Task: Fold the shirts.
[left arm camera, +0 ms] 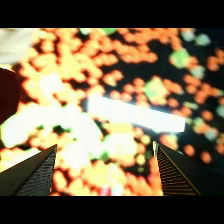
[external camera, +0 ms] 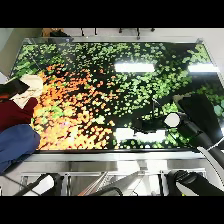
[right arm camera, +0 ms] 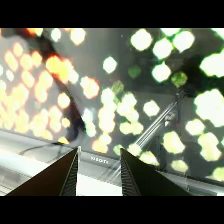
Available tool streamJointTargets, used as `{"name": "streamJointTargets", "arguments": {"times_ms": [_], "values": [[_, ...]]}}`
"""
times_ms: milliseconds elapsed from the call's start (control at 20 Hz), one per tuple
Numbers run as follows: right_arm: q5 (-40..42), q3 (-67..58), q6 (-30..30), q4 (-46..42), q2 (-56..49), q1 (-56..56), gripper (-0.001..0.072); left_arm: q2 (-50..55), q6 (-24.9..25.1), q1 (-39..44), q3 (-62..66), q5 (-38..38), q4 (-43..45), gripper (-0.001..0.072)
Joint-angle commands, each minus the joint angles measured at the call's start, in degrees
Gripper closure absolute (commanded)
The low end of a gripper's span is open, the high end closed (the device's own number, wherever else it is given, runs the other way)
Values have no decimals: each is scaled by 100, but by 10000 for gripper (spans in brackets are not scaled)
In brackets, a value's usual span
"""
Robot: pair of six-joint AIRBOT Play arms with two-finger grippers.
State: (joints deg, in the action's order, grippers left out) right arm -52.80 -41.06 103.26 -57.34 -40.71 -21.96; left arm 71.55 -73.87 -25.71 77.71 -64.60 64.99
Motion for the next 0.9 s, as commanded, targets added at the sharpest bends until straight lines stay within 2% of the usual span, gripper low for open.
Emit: {"name": "streamJointTargets", "arguments": {"times_ms": [0,500,700,850], "values": [[4,2,0,0,-4,-4,411,1152,46,-149,822,223,446,39],[501,2,0,-4,-39,0,411,3488,-26,-155,2763,951,459,40],[787,2,0,24,-90,2,411,4389,-468,-146,3211,1224,1296,39],[780,4,-2,-13,-127,2,411,4922,-485,-146,3506,1209,1589,38]]}}
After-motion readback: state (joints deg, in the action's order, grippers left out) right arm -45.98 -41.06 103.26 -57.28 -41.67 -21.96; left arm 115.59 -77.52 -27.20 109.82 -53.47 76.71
